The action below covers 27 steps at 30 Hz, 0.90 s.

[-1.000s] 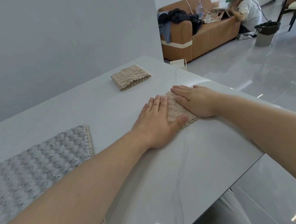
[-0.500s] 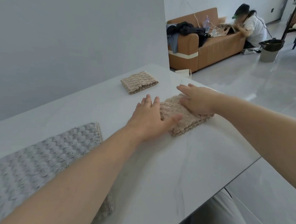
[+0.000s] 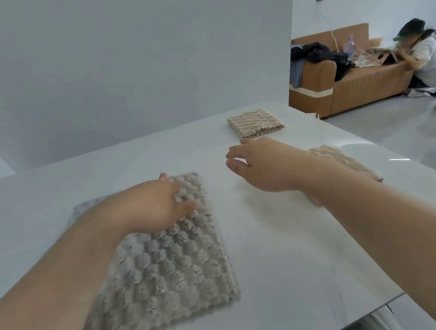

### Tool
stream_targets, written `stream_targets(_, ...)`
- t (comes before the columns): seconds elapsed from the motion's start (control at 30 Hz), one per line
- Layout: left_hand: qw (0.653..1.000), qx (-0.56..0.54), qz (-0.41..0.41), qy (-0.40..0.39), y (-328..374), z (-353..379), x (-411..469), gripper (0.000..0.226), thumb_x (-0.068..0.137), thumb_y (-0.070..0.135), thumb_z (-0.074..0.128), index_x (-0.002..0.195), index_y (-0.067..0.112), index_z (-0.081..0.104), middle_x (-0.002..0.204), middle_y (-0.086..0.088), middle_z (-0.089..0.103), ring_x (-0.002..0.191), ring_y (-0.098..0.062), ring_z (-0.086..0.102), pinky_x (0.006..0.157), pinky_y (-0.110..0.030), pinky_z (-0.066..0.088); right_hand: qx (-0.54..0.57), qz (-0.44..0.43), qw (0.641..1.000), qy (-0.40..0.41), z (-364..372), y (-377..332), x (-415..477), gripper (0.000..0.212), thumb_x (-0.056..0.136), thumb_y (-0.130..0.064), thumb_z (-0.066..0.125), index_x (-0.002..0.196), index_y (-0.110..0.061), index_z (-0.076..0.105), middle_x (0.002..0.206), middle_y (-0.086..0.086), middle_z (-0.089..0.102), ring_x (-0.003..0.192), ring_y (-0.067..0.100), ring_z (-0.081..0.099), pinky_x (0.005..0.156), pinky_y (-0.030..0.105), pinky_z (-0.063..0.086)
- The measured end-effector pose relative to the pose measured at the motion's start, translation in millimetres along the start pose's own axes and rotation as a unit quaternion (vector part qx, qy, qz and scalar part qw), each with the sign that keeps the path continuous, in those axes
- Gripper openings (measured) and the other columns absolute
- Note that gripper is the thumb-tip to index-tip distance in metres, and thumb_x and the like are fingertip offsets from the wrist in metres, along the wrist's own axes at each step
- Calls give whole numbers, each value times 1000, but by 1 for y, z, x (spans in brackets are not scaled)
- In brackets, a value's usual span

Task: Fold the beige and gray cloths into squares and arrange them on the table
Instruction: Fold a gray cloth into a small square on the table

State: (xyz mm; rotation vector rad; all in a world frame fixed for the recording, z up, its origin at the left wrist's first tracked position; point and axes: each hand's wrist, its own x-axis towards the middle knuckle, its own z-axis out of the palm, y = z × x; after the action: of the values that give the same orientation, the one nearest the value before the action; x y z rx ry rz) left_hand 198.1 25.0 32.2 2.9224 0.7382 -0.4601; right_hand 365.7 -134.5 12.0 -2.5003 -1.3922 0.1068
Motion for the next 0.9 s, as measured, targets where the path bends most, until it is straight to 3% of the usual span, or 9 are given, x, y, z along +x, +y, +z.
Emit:
stream_targets(0.1,999,-6,-33,-17,-41,-3,-11,69,100,63,38,154,19,37,165,-5,27,143,-22,41,111,-32,35,-23,-33,999,-20,8,-43,18,45,107,-49,30,135,-28,59,142,-2,57,145,16,36,112,45,38)
stream_targets(0.27,996,-37,-83,-5,-98,-10,-14,63,101,60,40,144,16,52,148,-5,53,134,-23,50,109,-35,39,-99,-57,990,-81,19,-108,54,44,106,-42,39,126,-13,64,125,6,65,116,27,60,98,44,51)
stream_targets(0.5,991,-54,-121,2,-155,-5,-6,53,103,50,47,141,15,53,141,-6,58,127,-24,55,105,-36,43,-157,-63,976,-136,26,-158,102,40,104,-34,46,130,-10,63,132,4,65,123,27,59,104,45,49)
stream_targets(0.7,994,-46,-94,-9,-177,-2,-4,53,99,53,54,141,22,54,133,-1,65,119,-20,62,104,-41,48,-182,-54,972,-139,39,-157,120,39,100,-27,49,132,-9,63,133,7,66,124,28,61,102,46,52)
stream_targets(0.8,997,-42,-69,17,-177,0,3,54,97,53,56,143,24,53,131,0,65,119,-20,61,102,-40,48,-186,-50,971,-142,44,-147,124,39,98,-26,49,129,-9,65,130,8,67,121,28,63,99,46,54)
stream_targets(0.9,995,-48,-51,67,-176,4,11,55,98,49,58,147,25,50,144,2,57,130,-19,53,105,-32,43,-186,-55,971,-141,47,-138,125,37,99,-31,51,123,-8,68,123,9,70,115,28,66,94,44,56)
